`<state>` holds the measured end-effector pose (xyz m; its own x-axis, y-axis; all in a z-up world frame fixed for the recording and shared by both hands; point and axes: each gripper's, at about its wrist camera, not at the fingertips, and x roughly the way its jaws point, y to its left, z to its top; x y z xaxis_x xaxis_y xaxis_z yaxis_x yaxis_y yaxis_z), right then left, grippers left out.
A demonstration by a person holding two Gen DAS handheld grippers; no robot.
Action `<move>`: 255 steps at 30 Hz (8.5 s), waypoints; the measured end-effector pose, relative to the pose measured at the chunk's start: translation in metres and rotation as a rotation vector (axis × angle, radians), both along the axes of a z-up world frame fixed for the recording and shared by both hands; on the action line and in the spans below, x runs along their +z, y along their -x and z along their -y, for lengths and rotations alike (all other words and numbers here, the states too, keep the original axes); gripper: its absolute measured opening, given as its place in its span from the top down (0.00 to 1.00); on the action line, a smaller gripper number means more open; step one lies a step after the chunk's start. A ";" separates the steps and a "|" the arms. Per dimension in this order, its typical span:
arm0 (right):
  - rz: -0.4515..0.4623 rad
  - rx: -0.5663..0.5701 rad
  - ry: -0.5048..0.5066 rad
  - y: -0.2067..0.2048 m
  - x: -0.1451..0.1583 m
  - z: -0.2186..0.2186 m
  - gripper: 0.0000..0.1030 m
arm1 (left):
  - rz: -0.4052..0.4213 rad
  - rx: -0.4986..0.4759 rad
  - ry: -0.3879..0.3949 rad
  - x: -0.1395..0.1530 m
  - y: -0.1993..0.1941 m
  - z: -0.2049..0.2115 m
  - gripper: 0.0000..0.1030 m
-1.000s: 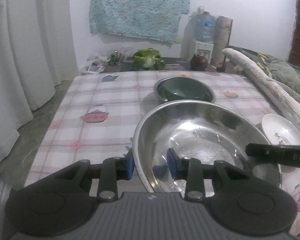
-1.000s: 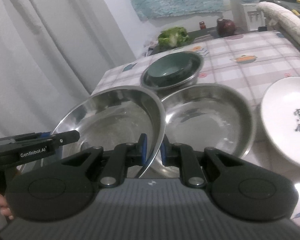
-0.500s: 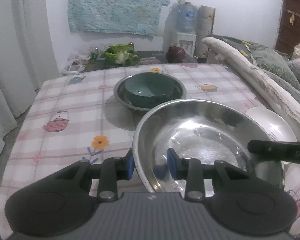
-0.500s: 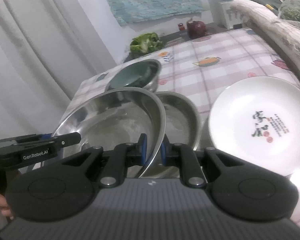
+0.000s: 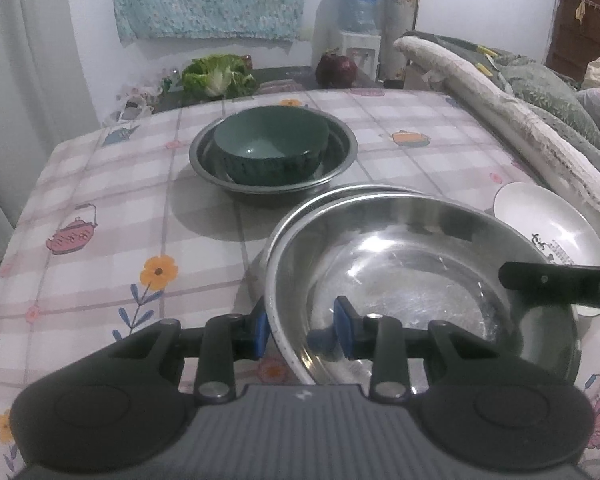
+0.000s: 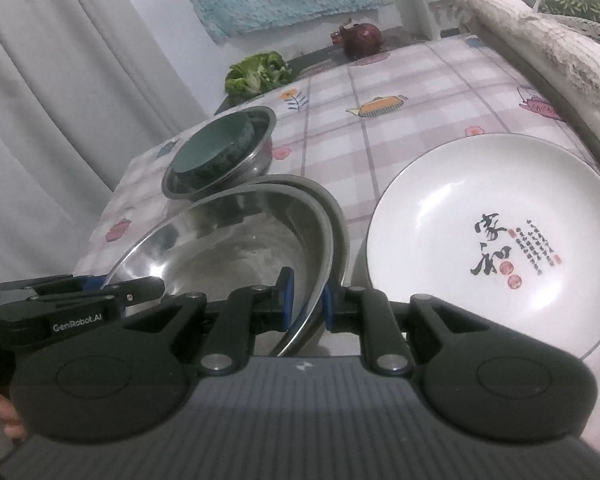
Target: Organize plates and bowls
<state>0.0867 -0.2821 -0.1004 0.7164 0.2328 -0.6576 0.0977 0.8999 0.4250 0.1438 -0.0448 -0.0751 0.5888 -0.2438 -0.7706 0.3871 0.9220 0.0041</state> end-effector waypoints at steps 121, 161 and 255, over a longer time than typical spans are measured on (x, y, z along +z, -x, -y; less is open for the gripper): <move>-0.008 -0.224 0.151 0.032 -0.032 0.156 0.79 | -0.120 -0.219 0.011 -0.035 -0.006 0.195 0.54; -0.015 -0.131 0.169 0.068 -0.027 0.107 0.79 | -0.141 -0.142 0.085 -0.029 0.072 0.119 0.62; 0.034 -0.140 0.171 0.095 -0.043 0.106 0.77 | -0.076 -0.184 0.024 -0.035 0.069 0.139 0.56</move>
